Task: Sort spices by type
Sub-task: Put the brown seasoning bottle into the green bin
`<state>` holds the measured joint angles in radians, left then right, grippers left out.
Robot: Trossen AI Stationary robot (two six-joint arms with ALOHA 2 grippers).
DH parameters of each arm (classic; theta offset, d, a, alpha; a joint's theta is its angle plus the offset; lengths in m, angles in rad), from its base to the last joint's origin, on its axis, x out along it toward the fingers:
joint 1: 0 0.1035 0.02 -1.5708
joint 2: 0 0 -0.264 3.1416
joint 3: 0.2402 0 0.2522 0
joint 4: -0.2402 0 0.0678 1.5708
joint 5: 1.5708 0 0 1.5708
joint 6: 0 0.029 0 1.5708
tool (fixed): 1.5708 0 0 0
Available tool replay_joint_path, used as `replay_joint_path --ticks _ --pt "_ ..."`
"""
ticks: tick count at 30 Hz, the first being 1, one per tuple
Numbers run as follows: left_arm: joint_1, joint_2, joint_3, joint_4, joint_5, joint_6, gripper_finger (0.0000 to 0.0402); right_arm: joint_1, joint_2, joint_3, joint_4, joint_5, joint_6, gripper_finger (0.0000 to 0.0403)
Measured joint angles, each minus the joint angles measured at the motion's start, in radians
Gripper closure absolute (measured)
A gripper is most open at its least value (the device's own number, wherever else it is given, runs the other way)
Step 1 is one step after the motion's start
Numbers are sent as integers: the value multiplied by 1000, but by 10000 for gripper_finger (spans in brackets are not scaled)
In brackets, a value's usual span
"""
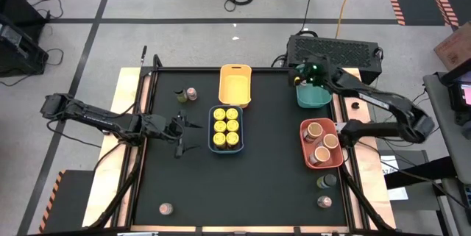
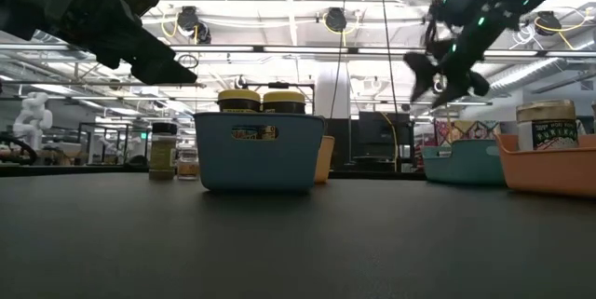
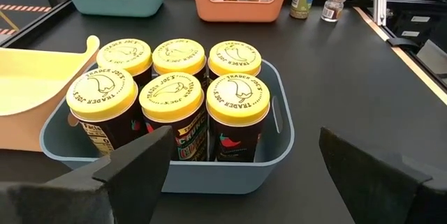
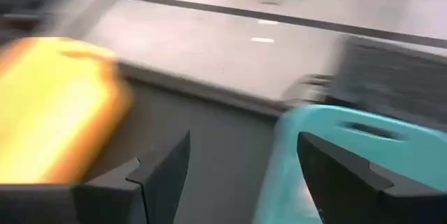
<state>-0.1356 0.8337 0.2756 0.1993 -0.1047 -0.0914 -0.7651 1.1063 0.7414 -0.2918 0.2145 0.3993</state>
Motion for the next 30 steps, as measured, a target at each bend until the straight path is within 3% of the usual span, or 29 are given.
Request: replay_joint_path --ticks 6,11,16,20,26,30 --pt "0 0 0 0 0 0 39 200 -134 1 19 -230 46 145" --pt "0 0 0 1 0 -6 39 456 -147 52 34 -236 89 145" --pt "0 0 0 5 0 -8 39 701 -53 190 2 -145 90 148" --pt "0 0 0 4 -1 -32 39 854 59 348 -143 -128 112 157" --pt "0 0 0 2 -2 -34 39 1052 239 521 -384 -136 359 175" --pt "0 0 0 1 -4 -34 39 1174 336 570 -510 -187 608 185"
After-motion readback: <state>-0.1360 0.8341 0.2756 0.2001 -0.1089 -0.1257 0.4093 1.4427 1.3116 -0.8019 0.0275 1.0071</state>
